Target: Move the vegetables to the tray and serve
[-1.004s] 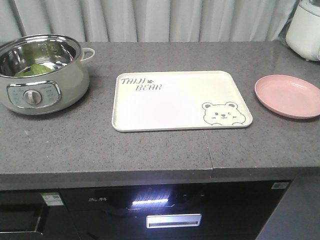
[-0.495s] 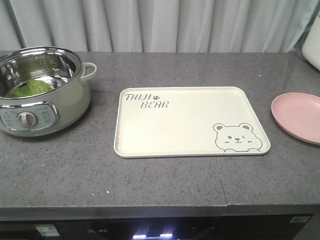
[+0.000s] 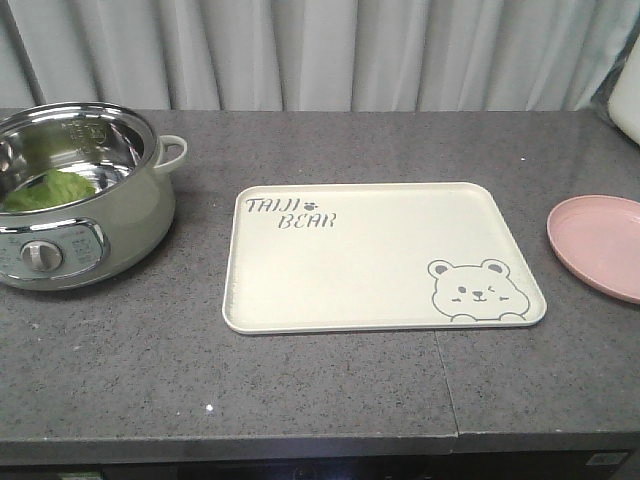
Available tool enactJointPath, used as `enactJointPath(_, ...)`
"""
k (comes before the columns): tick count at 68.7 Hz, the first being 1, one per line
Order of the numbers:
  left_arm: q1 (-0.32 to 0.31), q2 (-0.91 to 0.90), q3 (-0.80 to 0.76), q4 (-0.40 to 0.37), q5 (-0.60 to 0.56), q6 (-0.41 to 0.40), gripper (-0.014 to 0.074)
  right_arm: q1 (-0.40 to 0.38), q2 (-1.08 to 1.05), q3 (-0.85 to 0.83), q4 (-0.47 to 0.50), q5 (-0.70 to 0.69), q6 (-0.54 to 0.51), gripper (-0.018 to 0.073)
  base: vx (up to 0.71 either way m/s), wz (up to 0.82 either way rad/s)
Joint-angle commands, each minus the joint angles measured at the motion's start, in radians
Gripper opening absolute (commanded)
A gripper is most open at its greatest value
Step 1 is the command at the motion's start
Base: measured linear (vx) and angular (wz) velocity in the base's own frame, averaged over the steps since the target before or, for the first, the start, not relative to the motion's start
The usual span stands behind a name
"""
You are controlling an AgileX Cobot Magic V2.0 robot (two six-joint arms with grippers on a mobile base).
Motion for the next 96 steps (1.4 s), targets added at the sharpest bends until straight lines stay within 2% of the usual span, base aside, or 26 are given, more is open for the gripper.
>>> enactJointPath(1, 0.000, -0.015, 0.028, -0.009, -0.077, -0.004, -0.0006, 0.000, -0.005, 0.016, -0.008, -0.077, -0.007, -0.0006, 0.02, 0.00)
enactJointPath(96, 0.000, -0.015, 0.028, -0.009, -0.079, -0.004, -0.0006, 0.000, -0.005, 0.016, -0.008, -0.077, -0.007, -0.0006, 0.01, 0.00)
